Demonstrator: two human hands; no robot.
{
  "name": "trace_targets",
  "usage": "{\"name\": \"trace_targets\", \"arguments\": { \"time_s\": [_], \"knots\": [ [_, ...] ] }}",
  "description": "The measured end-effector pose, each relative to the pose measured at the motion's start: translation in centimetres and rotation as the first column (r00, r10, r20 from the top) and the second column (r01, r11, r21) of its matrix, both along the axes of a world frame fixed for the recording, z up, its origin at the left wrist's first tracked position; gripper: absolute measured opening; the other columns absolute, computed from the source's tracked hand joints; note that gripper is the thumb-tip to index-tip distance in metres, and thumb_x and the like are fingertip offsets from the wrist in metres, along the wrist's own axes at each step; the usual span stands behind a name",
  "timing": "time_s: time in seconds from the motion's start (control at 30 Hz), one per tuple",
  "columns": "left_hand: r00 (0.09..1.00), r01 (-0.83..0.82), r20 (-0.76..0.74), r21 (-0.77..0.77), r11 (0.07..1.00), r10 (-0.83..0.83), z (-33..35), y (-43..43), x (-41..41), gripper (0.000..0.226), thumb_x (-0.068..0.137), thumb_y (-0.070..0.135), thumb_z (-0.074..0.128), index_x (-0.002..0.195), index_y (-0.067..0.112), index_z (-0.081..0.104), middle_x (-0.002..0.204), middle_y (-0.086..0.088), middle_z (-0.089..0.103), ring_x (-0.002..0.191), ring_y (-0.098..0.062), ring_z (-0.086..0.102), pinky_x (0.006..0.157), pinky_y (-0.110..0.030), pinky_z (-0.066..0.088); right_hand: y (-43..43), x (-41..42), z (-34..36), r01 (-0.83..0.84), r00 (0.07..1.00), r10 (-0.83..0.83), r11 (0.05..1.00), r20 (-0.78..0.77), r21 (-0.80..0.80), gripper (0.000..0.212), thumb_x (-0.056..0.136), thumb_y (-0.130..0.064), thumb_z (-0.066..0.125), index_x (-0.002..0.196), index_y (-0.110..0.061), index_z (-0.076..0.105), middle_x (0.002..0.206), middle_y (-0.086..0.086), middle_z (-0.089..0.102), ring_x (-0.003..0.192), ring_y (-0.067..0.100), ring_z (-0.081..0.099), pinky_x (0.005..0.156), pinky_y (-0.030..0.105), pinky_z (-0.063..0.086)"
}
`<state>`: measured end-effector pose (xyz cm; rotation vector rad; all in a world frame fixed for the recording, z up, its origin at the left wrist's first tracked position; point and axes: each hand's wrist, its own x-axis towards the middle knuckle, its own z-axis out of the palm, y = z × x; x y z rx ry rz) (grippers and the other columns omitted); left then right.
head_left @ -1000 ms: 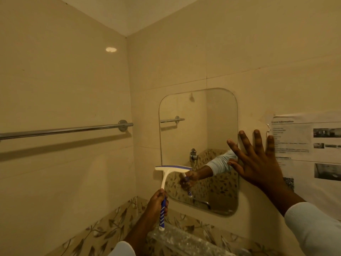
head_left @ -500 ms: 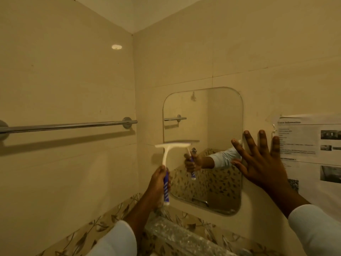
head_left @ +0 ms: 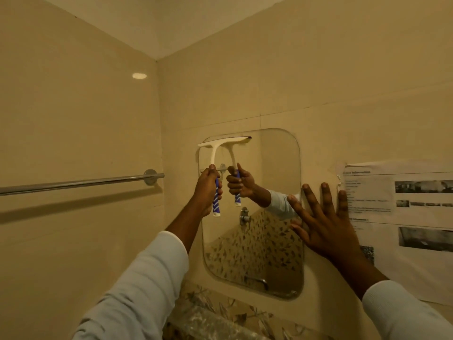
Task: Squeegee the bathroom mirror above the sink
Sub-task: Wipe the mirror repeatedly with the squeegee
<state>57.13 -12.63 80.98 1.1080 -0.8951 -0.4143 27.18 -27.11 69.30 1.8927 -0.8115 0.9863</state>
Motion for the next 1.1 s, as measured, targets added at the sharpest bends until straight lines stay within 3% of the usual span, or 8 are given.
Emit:
{"name": "trace_targets", "arguments": {
  "time_s": [0.37, 1.1],
  "knots": [
    [1.0, -0.016, -0.018, 0.063, 0.998, 0.017, -7.9, -0.9, -0.3, 0.039, 0.11, 0.044, 0.039, 0.09, 0.015, 0.055, 0.059, -0.002, 0.049, 0.045, -0.013, 0.042, 0.047, -0.029, 0.041, 0.0, -0.1, -0.1, -0.028, 1.0, 0.028, 1.0, 0.001, 0.004, 0.086, 0.096, -0.078, 0.033, 0.168, -0.033, 0.017, 0.177, 0.016, 0.005, 0.16, 0.051, 0.001, 0.123, 0.076, 0.007],
    [0.998, 0.04, -0.045, 0.217, 0.975, -0.031, -23.3, 1.5, -1.0, 0.031, 0.112, 0.022, 0.037, 0.091, 0.008, 0.054, 0.061, -0.007, 0.049, 0.043, -0.016, 0.043, 0.046, -0.03, 0.043, -0.2, 0.1, -0.3, -0.02, 1.0, 0.02, 1.0, 0.011, 0.001, 0.086, 0.097, -0.08, 0.028, 0.168, -0.034, 0.012, 0.177, 0.015, 0.001, 0.16, 0.051, -0.002, 0.123, 0.076, 0.008]
  ]
}}
